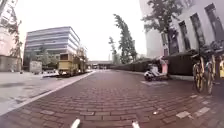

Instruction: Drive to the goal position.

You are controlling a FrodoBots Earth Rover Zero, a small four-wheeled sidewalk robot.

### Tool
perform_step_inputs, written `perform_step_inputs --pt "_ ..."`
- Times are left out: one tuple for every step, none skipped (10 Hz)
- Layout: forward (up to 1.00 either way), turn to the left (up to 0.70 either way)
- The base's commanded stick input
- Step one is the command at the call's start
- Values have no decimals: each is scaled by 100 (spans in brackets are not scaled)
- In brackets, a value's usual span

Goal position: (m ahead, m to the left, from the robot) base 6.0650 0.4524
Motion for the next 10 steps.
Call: perform_step_inputs --pt "70 0" --pt "70 0" --pt "70 0" --pt "70 0" --pt "70 0" --pt "70 0" --pt "70 0" --pt "70 0" --pt "70 0" --pt "70 0"
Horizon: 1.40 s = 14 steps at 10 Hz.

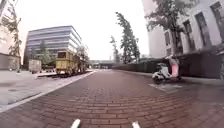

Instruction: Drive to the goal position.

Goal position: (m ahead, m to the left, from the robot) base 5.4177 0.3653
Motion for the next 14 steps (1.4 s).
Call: perform_step_inputs --pt "70 0" --pt "70 0" --pt "70 0" --pt "70 0" --pt "70 0" --pt "70 0" --pt "70 0" --pt "70 0" --pt "70 0" --pt "70 0" --pt "70 0" --pt "70 0" --pt "70 0" --pt "70 0"
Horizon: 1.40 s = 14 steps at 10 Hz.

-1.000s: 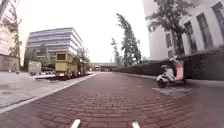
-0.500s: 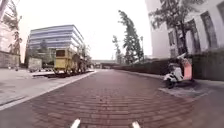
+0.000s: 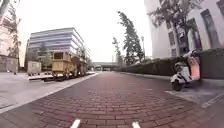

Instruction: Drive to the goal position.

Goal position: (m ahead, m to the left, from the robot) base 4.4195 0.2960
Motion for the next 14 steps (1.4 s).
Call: perform_step_inputs --pt "70 0" --pt "70 0" --pt "70 0" --pt "70 0" --pt "70 0" --pt "70 -13" --pt "65 -17" --pt "45 -24" --pt "45 -10" --pt "45 0" --pt "45 0" --pt "45 0" --pt "45 0" --pt "45 0"
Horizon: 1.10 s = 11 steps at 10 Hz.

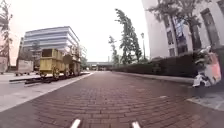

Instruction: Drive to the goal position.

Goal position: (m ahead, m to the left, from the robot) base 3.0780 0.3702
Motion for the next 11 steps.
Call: perform_step_inputs --pt "45 0" --pt "45 0" --pt "45 0" --pt "45 0" --pt "45 0" --pt "45 0" --pt "45 0" --pt "45 0" --pt "45 0" --pt "45 0" --pt "45 0"
